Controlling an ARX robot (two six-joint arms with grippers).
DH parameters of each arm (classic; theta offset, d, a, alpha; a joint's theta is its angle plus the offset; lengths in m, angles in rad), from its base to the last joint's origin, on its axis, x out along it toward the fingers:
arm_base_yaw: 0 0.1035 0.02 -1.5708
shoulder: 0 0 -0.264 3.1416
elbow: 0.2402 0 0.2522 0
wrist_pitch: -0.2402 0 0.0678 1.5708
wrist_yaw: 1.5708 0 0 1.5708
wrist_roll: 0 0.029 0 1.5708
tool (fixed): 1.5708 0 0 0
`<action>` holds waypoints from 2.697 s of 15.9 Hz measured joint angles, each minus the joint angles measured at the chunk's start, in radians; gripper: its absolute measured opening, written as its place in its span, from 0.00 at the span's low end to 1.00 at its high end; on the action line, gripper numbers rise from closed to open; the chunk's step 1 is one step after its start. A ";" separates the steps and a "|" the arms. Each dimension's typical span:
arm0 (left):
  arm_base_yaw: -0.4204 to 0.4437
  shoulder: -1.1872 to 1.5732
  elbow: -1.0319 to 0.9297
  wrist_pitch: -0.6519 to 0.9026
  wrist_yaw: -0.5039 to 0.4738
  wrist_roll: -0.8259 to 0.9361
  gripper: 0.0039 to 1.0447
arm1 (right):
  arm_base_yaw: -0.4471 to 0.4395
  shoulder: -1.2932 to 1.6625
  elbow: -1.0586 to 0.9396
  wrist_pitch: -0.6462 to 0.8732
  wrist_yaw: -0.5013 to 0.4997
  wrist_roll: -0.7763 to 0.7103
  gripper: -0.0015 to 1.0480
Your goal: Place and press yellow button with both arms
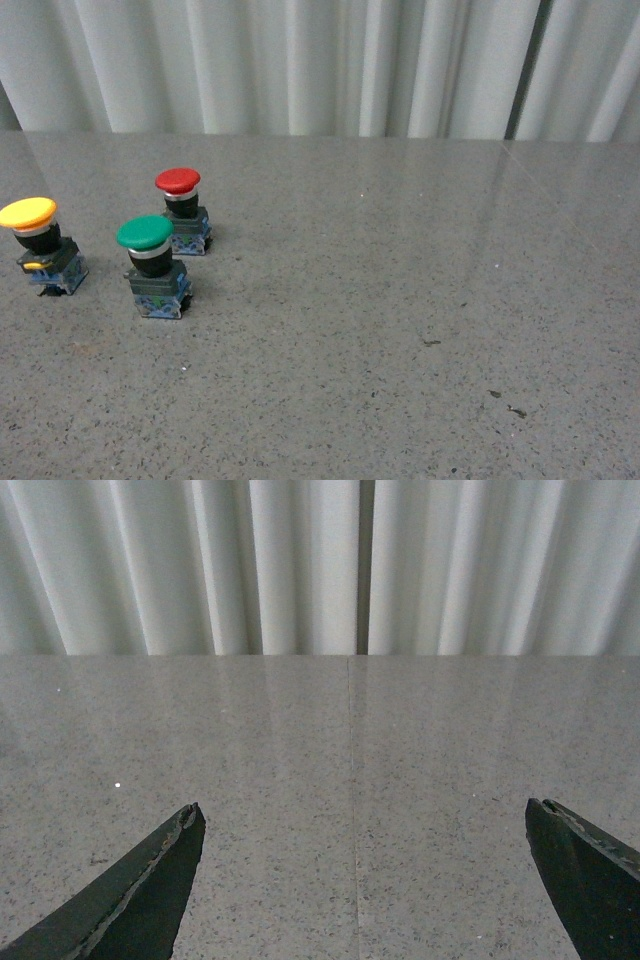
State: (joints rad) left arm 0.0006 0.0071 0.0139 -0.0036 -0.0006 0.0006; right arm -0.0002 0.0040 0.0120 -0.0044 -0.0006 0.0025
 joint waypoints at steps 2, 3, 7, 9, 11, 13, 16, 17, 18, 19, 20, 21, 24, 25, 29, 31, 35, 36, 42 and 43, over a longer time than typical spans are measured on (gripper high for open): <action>0.000 0.000 0.000 0.000 0.000 0.000 0.94 | 0.000 0.000 0.000 0.000 0.000 0.000 0.94; 0.000 0.000 0.000 0.000 0.000 0.000 0.94 | 0.000 0.000 0.000 0.000 0.000 0.000 0.94; 0.000 0.000 0.000 0.000 0.000 0.000 0.94 | 0.000 0.000 0.000 0.000 0.000 0.000 0.94; -0.015 0.009 0.007 -0.034 -0.037 -0.006 0.94 | 0.000 0.000 0.000 0.000 0.000 0.000 0.94; -0.047 0.035 0.028 -0.101 -0.121 -0.021 0.94 | 0.000 0.000 0.000 0.000 0.000 0.000 0.94; -0.073 0.111 0.053 -0.112 -0.224 -0.027 0.94 | 0.000 0.000 0.000 0.000 0.001 0.000 0.94; 0.069 0.368 0.160 0.104 -0.236 -0.008 0.94 | 0.000 0.000 0.000 -0.002 0.000 0.000 0.94; 0.110 0.475 0.222 0.201 -0.173 0.006 0.94 | 0.000 0.000 0.000 0.000 0.000 0.000 0.94; 0.165 0.650 0.324 0.316 -0.098 0.029 0.94 | 0.000 0.000 0.000 0.000 0.000 0.000 0.94; 0.210 0.877 0.471 0.353 -0.023 0.025 0.94 | 0.000 0.000 0.000 0.000 0.000 0.000 0.94; 0.216 1.123 0.638 0.297 0.032 0.007 0.94 | 0.000 0.000 0.000 0.000 0.000 0.000 0.94; 0.205 1.256 0.729 0.263 0.031 0.006 0.94 | 0.000 0.000 0.000 0.001 0.000 0.000 0.94; 0.010 1.576 0.885 0.143 0.036 0.008 0.94 | 0.000 0.000 0.000 0.000 0.000 0.000 0.94; 0.003 1.598 0.883 0.139 0.033 0.007 0.94 | 0.000 0.000 0.000 0.000 0.000 0.000 0.94; -0.012 1.617 0.861 0.135 -0.006 -0.001 0.94 | 0.000 0.000 0.000 0.000 0.000 0.000 0.94; -0.013 1.619 0.857 0.134 -0.011 -0.001 0.94 | 0.000 0.000 0.000 0.000 0.000 0.000 0.94; -0.026 1.645 0.846 0.146 -0.011 0.000 0.94 | 0.000 0.000 0.000 0.000 0.000 0.000 0.94; -0.025 1.647 0.845 0.146 -0.012 0.000 0.92 | 0.000 0.000 0.000 0.000 0.000 0.000 0.94; -0.055 1.562 0.832 0.129 -0.056 0.005 0.38 | 0.000 0.000 0.000 0.000 0.000 0.000 0.94; -0.066 1.524 0.832 0.120 -0.065 0.004 0.38 | 0.000 0.000 0.000 0.000 0.000 0.000 0.94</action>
State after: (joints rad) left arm -0.0658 1.5311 0.8463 0.1165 -0.0654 0.0044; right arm -0.0002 0.0040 0.0120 -0.0044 -0.0006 0.0025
